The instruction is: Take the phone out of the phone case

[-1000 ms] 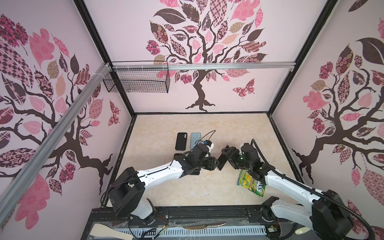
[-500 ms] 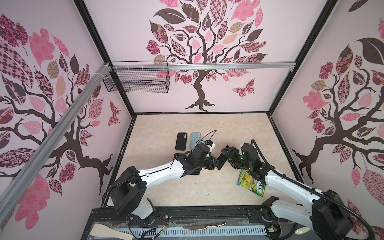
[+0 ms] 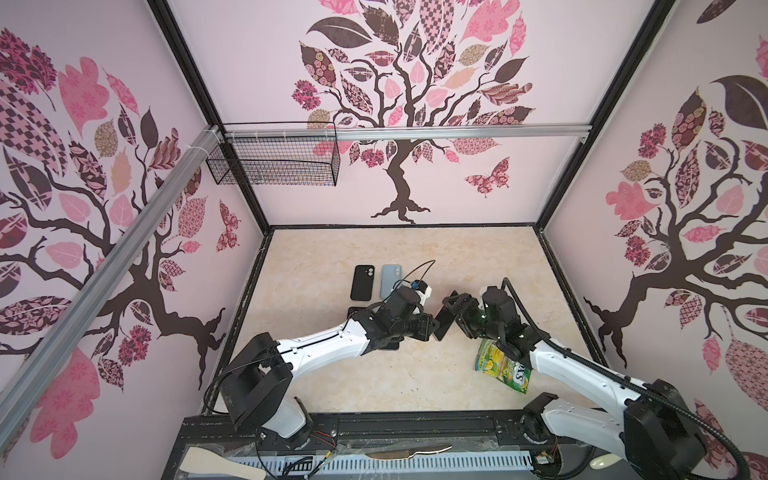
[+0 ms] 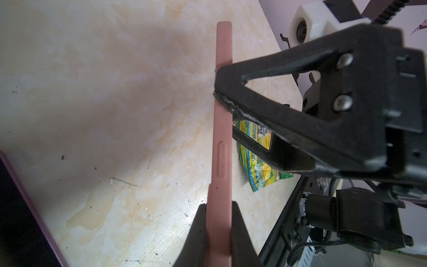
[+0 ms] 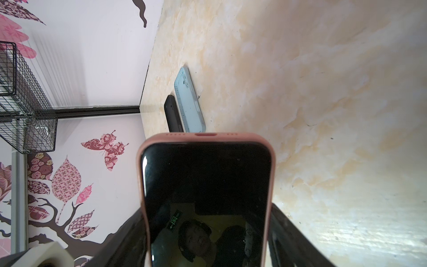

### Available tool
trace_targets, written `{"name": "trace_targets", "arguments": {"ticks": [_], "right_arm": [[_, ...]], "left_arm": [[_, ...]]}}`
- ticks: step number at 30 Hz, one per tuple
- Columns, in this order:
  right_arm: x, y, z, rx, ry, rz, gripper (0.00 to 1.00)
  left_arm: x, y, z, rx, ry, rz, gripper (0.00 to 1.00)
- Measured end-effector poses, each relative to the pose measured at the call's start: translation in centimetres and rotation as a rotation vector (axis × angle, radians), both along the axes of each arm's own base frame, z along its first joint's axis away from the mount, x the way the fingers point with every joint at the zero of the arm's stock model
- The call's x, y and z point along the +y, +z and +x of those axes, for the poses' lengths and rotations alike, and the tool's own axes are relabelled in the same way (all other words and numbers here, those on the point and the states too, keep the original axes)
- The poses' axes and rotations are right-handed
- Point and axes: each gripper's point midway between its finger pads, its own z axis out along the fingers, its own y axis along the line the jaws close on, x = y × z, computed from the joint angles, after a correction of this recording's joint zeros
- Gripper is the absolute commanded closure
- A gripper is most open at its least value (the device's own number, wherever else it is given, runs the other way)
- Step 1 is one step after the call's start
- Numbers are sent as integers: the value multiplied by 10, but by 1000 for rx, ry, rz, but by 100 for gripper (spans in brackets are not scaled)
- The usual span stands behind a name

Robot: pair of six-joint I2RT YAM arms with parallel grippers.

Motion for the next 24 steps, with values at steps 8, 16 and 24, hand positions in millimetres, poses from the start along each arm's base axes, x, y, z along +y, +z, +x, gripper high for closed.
{"name": "trace_targets", "arguments": {"ticks": [8, 16, 24], "right_arm": [[8, 54, 2, -230, 74, 24, 0], [-12, 88, 3, -462, 60, -147, 0], [-16, 138, -5, -713, 185, -404, 0]], "left_arm": [[36, 12, 16, -32, 93, 86, 100], [80, 67, 36, -169, 173, 41, 100], [103, 100, 23, -325, 133, 35, 100]]}}
